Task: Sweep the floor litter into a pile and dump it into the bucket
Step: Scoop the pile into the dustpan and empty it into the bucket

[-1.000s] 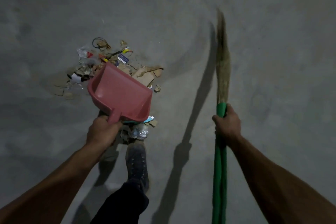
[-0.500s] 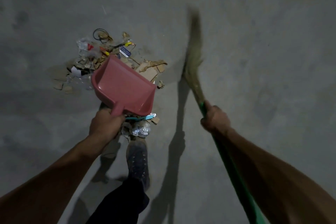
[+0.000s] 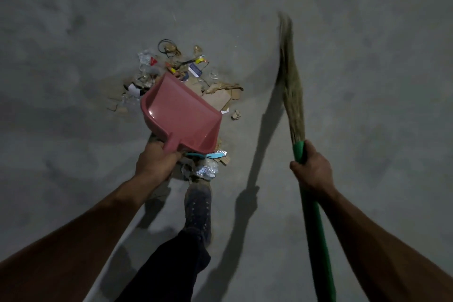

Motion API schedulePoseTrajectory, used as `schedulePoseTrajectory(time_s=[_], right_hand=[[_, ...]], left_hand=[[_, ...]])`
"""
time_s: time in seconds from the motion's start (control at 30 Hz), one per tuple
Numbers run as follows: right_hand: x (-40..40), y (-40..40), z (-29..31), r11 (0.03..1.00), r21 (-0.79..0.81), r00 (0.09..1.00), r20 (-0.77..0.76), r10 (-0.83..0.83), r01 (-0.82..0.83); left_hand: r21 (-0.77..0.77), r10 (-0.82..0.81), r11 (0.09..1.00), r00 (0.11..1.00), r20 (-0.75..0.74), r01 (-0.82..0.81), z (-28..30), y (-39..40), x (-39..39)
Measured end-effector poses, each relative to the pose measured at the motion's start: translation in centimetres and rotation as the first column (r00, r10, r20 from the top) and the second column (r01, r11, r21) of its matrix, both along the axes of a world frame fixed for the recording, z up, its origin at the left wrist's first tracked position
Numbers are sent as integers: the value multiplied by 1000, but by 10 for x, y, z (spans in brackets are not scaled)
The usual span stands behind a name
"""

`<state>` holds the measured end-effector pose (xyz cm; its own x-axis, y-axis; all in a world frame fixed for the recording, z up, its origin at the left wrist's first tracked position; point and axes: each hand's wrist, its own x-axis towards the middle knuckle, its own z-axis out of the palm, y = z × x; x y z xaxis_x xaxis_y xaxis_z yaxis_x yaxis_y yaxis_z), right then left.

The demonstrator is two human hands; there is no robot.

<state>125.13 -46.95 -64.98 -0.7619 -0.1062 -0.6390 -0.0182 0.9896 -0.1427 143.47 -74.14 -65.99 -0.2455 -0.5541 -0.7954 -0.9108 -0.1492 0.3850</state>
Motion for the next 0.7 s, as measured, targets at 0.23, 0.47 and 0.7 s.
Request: schedulePoseTrajectory(time_s=[0.23, 0.47, 0.7], right_hand=[[20, -52, -26, 929, 93, 922, 197, 334, -357], [30, -38, 27, 917, 19, 916, 48, 397, -398], [-37, -88, 34, 889, -112, 896, -97, 434, -443]], left_hand=[[24, 60, 998, 998, 26, -61, 8, -9, 12], [14, 139, 990, 990, 21, -139, 37, -10, 13], [22, 226, 974, 974, -1, -226, 48, 2, 34]])
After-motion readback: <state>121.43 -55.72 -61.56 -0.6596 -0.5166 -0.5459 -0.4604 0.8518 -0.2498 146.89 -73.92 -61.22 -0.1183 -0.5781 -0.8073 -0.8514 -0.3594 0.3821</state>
